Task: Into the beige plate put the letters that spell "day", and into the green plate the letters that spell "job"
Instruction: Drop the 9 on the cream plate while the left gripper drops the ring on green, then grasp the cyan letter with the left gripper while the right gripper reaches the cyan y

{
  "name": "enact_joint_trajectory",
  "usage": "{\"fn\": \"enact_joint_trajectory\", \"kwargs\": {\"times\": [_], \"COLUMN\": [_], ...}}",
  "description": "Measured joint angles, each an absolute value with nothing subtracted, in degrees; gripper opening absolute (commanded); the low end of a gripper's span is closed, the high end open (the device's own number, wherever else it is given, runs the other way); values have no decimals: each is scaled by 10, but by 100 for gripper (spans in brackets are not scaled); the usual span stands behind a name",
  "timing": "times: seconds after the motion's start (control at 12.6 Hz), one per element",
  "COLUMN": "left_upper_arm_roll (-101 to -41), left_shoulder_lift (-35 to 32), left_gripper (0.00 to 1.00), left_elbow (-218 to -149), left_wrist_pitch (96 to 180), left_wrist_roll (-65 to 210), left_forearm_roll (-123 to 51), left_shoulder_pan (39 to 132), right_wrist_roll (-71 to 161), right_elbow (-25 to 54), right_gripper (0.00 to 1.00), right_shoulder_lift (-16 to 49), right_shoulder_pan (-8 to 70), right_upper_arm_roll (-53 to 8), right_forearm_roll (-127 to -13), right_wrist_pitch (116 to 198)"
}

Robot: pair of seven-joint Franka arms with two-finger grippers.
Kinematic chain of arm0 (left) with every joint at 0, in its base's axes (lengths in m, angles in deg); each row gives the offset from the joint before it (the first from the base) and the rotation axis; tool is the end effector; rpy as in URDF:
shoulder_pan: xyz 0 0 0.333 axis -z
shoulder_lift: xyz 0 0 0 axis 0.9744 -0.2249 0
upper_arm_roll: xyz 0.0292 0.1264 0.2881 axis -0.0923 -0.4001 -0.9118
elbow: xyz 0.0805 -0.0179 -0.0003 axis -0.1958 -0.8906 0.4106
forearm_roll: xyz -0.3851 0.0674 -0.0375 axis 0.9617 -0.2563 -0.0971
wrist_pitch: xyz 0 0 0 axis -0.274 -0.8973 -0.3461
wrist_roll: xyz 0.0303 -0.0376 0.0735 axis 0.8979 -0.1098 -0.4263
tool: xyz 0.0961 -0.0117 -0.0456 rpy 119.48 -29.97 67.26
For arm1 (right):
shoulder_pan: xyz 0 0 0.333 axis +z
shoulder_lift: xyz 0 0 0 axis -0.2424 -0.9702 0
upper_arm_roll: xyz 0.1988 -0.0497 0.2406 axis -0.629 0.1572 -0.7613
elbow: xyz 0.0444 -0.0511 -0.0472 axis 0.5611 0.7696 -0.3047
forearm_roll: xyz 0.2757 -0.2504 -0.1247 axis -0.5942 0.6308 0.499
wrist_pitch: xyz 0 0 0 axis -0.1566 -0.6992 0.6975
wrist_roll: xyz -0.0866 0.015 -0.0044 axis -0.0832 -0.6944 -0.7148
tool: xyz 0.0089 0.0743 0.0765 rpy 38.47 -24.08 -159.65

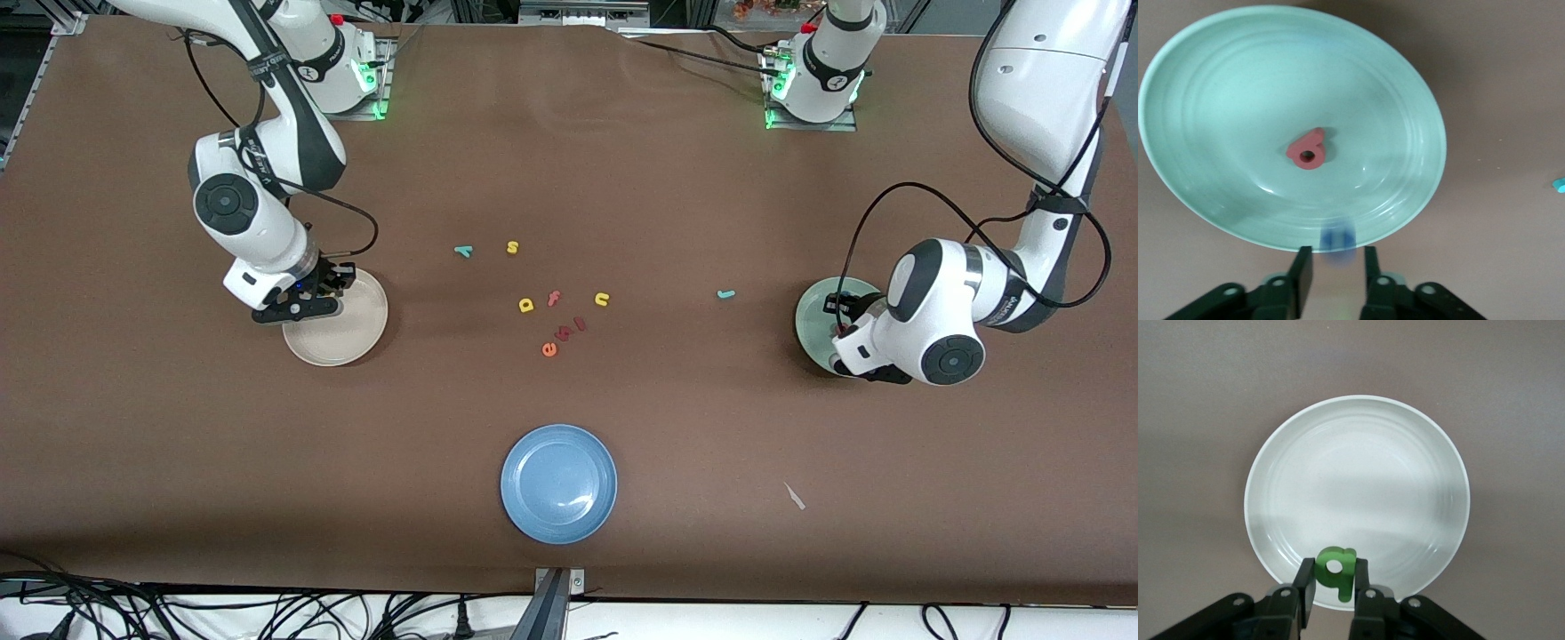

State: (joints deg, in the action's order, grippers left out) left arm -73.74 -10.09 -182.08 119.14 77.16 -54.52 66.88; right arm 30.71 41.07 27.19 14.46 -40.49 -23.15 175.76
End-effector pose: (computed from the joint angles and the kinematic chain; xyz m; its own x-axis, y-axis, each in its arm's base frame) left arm 0.6005 -0.0320 0.2225 0.8333 -0.1192 -0.5398 -0.1371 -0.9905 0.0070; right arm 0.5327 0.1188 0.2749 0.9806 0.1822 -0.0717 0.1876 -0.9792 0.0768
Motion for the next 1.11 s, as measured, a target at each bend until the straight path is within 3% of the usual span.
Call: {"fn": "enact_joint_trajectory", "kwargs": {"times": [0.08, 0.24, 0.32, 0.4, 0.72, 1.11], "left_upper_arm_roll": [-737, -727, -713, -697, -670, -670], "left_shoulder_lift": [-100, -96, -93, -91, -95, -102], "left_gripper": [100, 100, 100, 100, 94, 88], "left_elbow": [-1819, -1807, -1800, -1795, -1817, -1927], "left_wrist_pitch": [1194, 1199, 1199, 1202, 1281, 1434], "left_wrist_roll": [772, 757, 724, 680, 524, 474], "left_forearm_roll": [-545, -540, -531, -527, -524, -524], "left_shoulder_pan": [667, 668, 671, 679, 755, 776], "right_wrist_roll": [307, 307, 307, 307, 307, 214], "right_elbow": [411, 412, 412, 412, 412, 421], "right_gripper": [39, 41, 48, 62, 63, 63], "right_shoulder_lift": [272, 272, 272, 271, 271, 259], "right_shoulder_pan": [145, 145, 145, 145, 145, 146], "right_upper_arm_roll": [-406, -407, -407, -407, -407, -439], "right_forearm_roll": [-232, -232, -232, -232, -232, -265], "right_wrist_pitch": [1758, 1758, 1758, 1758, 1758, 1758]}}
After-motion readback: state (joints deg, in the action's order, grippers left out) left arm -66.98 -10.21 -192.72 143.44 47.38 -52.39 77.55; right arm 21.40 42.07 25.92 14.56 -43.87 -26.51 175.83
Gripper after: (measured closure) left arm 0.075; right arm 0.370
